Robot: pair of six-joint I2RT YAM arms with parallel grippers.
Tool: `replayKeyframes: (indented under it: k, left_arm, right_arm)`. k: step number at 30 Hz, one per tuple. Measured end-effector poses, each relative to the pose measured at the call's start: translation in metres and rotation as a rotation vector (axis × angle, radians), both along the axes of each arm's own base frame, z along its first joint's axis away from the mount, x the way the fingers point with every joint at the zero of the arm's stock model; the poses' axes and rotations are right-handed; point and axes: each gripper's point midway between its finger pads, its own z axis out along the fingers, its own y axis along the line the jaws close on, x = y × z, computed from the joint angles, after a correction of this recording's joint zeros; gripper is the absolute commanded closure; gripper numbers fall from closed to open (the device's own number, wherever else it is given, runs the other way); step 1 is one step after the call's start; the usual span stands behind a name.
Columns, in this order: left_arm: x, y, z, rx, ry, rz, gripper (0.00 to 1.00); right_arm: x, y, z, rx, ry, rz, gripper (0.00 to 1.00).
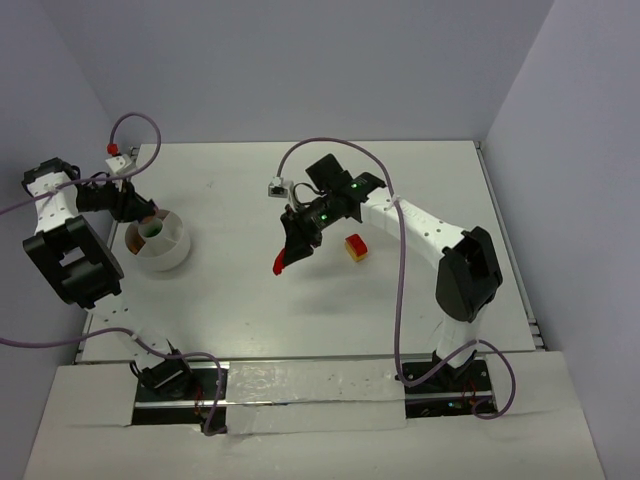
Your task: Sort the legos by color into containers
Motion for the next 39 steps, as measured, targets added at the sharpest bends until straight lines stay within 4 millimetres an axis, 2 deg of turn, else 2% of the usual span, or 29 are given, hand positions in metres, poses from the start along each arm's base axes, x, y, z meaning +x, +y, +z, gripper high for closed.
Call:
replayKeyframes:
  k: [10, 18, 24, 34, 39]
  left_arm:
    - [0.001, 0.000, 0.011, 0.019, -0.051, -0.040, 0.94]
    - [0.001, 0.003, 0.021, 0.034, -0.077, -0.040, 0.86]
    - [0.005, 0.008, 0.028, 0.047, -0.097, -0.032, 0.85]
    - [0.009, 0.013, 0.011, 0.041, -0.052, -0.025, 0.83]
    - [0.009, 0.014, 0.009, 0.050, -0.050, -0.024, 0.81]
  right_arm:
    - [0.001, 0.001, -0.001, -0.004, 0.008, 0.006, 1.00]
    - [0.002, 0.003, 0.002, 0.002, 0.010, 0.013, 1.00]
    - [0.002, 0.003, 0.001, 0.001, 0.011, 0.016, 1.00]
    - [0.002, 0.004, -0.001, -0.006, 0.019, 0.019, 1.00]
    - [0.002, 0.004, -0.002, -0.008, 0.024, 0.020, 1.00]
